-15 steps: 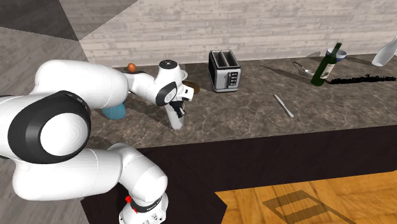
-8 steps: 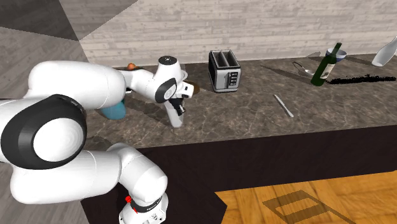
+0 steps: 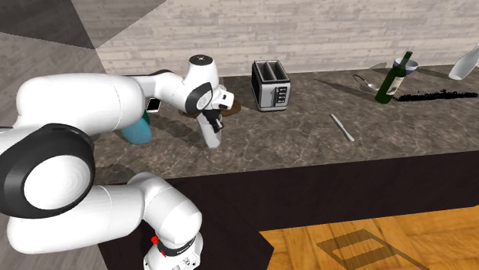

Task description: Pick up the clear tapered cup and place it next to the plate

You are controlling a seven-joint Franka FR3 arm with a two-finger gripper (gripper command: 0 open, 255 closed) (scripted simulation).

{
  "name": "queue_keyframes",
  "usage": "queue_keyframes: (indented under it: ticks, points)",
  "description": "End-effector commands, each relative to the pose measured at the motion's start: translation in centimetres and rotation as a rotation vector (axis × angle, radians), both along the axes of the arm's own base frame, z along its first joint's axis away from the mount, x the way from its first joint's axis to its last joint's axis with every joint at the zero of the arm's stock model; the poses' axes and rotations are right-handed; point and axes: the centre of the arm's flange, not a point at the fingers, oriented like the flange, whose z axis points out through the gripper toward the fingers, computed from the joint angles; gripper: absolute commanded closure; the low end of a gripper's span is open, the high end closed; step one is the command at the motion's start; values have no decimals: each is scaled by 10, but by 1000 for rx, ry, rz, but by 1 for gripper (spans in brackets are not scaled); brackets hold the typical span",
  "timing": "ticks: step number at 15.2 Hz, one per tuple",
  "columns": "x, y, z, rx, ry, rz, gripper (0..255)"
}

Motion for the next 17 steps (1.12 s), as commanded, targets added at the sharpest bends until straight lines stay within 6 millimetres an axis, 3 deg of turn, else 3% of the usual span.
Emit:
queue_keyframes:
  ticks: [1, 17]
  points:
    - [-1, 1, 12, 0, 0, 0, 255]
    - [-1, 1, 97, 0, 0, 0, 255]
